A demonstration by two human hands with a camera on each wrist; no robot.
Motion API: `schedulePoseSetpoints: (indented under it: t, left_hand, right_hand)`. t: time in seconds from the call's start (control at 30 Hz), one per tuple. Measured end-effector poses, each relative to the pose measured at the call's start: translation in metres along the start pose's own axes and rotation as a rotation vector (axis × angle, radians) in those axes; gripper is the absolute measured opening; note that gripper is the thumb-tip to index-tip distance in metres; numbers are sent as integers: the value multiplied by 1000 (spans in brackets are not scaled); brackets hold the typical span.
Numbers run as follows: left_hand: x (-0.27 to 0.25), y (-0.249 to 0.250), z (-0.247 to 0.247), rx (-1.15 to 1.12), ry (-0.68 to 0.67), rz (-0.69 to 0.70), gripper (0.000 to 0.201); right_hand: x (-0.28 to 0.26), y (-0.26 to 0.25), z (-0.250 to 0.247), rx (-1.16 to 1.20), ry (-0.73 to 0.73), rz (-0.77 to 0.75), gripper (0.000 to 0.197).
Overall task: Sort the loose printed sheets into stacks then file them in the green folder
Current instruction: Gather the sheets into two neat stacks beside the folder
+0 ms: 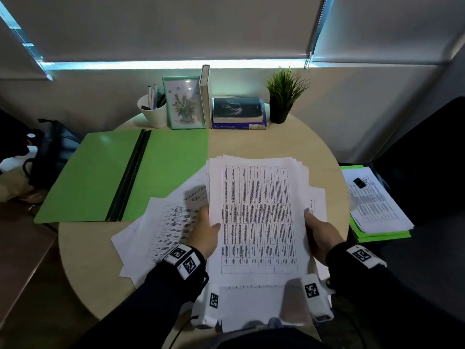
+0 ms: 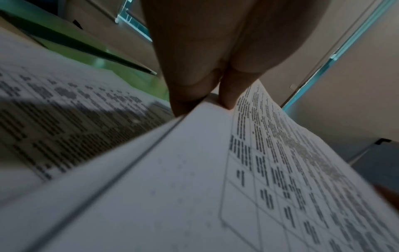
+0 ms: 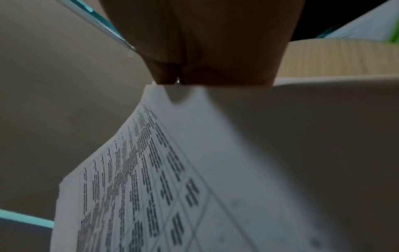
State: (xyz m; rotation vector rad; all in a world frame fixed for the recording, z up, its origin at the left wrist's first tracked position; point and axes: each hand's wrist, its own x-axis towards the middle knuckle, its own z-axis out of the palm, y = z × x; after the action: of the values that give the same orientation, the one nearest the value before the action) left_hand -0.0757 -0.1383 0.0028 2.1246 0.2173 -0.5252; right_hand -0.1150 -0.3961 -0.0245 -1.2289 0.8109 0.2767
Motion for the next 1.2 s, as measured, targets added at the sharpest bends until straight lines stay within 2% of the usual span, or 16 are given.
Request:
schedulePoseSetpoints:
  t: [0.03, 0.07, 0.17, 0.23, 0.3, 0.33, 0.4, 0.43, 0.5, 0.57, 0.7, 0.77, 0.9, 1.07, 1.13, 1.2]
  left_hand:
    - [-1, -1, 2, -8, -1, -6, 43]
    - [0, -3, 4, -18, 2, -11, 43]
    - [3, -7, 9, -39, -16, -18, 44]
    - [4, -10, 11, -39, -91, -5, 40]
    - [8, -17, 10, -15, -131, -22, 27]
    - [11, -22, 7, -4, -97, -46, 19]
    - [17, -34, -2, 121, 64, -117, 16]
    - [19, -40, -8, 241, 137, -173, 20]
    - [21, -51, -20, 414, 227, -281, 52]
    - [22, -60, -34, 430, 266, -363, 76]
    - [28, -90, -71, 451, 332, -538, 100]
    - [28, -99, -87, 411, 376, -604, 102]
    - [35, -111, -101, 298, 348, -592, 88]
    - [36, -116, -95, 140, 289, -454, 47]
    - [36, -116, -93, 139, 297, -430, 40]
    - [36, -118, -95, 151, 313, -475, 34]
  right_hand:
    - [5, 2, -2, -18, 41, 11, 69]
    - [9, 5, -4, -50, 48, 13, 76]
    - [5, 9, -2, -276, -28, -61, 41]
    - [5, 13, -6, -481, 46, -114, 38]
    - [9, 16, -16, -578, 134, -128, 35]
    - [13, 18, -24, -607, 163, -117, 35]
    - [16, 17, -37, -578, 190, -73, 35]
    - [16, 17, -42, -576, 208, -57, 35]
    - [21, 17, -55, -620, 279, -61, 38]
    - [23, 17, -63, -624, 330, -57, 42]
    - [30, 26, -71, -676, 340, 3, 44]
    - [33, 27, -71, -689, 332, 16, 44]
    - [29, 21, -66, -761, 314, 32, 45]
    - [28, 20, -66, -841, 303, 11, 48]
    - [29, 20, -69, -818, 291, 5, 47]
    - [27, 19, -68, -812, 278, 13, 45]
